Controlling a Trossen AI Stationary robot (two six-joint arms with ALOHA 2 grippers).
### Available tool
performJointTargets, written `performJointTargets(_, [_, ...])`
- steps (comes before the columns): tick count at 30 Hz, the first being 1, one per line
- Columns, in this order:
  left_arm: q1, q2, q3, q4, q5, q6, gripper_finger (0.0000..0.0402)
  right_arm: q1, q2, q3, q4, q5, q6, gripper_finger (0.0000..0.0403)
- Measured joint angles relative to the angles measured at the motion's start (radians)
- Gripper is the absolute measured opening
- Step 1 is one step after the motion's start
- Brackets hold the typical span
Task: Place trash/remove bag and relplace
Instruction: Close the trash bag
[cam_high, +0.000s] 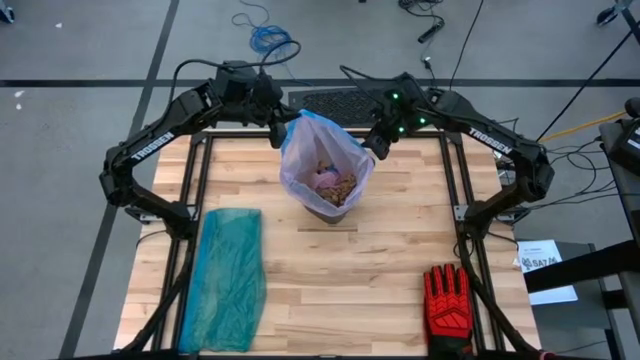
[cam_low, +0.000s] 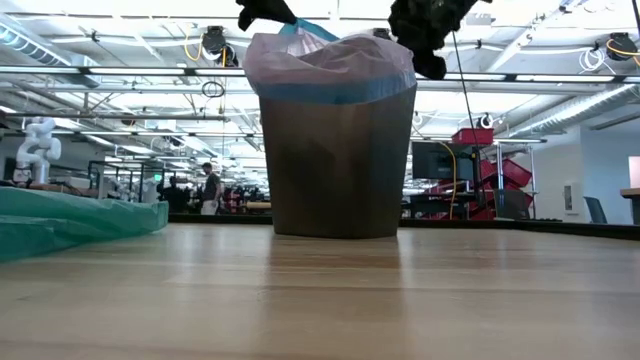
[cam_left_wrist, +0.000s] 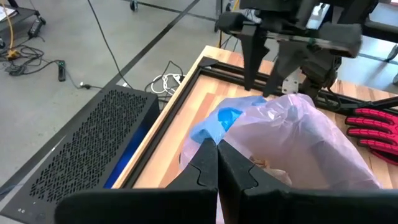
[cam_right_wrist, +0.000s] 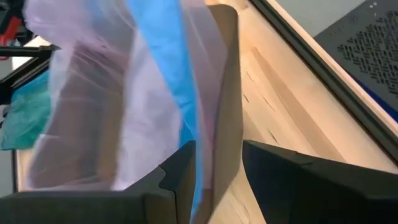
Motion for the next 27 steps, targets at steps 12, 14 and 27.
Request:
performJointTargets(12, [0.0, 0.0, 0.0, 0.0, 0.0, -0.001, 0.0, 0.022, -0.001, -0.099, 0.14, -0.004, 0.033, 0.0019])
performJointTargets(14, [0.0, 0.0, 0.0, -0.002, 0.0, -0.001, 0.0, 0.027, -0.014, -0.099, 0.141, 0.004, 0.053, 0.0009])
performJointTargets(27, [0.0, 0.0, 0.0, -0.005, 0.0, -0.001, 0.0, 0.017, -0.139, -0.098, 0.141, -0.001, 0.123, 0.0129])
